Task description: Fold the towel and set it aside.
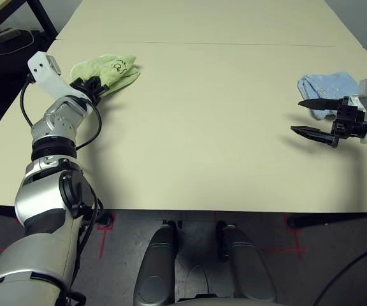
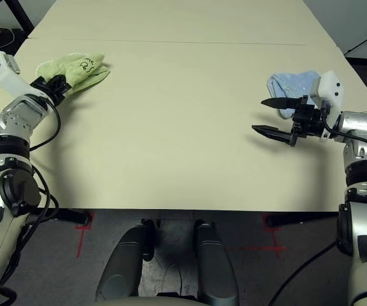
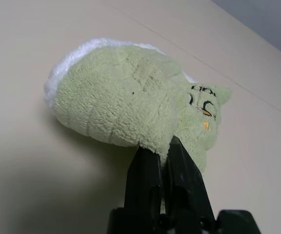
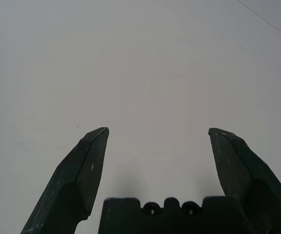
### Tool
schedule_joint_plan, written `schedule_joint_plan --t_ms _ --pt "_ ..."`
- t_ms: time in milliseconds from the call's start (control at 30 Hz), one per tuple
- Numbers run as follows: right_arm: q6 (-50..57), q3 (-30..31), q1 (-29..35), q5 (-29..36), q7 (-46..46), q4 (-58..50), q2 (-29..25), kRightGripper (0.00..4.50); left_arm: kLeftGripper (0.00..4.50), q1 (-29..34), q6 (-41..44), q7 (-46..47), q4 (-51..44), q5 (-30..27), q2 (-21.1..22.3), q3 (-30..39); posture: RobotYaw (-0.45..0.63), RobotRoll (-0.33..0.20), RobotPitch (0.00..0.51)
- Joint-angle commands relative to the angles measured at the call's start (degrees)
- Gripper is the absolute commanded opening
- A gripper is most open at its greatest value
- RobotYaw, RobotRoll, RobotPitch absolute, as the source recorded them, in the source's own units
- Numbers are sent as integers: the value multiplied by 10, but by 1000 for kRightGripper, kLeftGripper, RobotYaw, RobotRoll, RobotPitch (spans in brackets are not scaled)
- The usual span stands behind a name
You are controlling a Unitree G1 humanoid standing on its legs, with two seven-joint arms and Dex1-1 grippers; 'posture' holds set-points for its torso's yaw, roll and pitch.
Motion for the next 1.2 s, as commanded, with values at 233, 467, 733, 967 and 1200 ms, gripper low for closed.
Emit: schedule_joint_plan --t_ms 233,467,733,967,1200 --pt "-17 3 -10 -13 4 21 2 4500 49 28 64 66 -46 -11 -4 5 54 0 184" --pt "-19 3 -17 -16 4 27 4 4500 49 43 120 104 -113 -39 -36 18 54 0 186" --pt "-16 4 -20 -16 5 23 6 4500 49 70 155 154 -162 -48 -49 28 54 0 186" --pt "-15 4 -22 -16 6 23 8 4500 1538 102 197 206 -221 -46 -58 26 59 0 187" --pt "-12 5 -26 -15 5 20 13 4500 4162 122 223 188 -262 26 -13 -70 64 0 190"
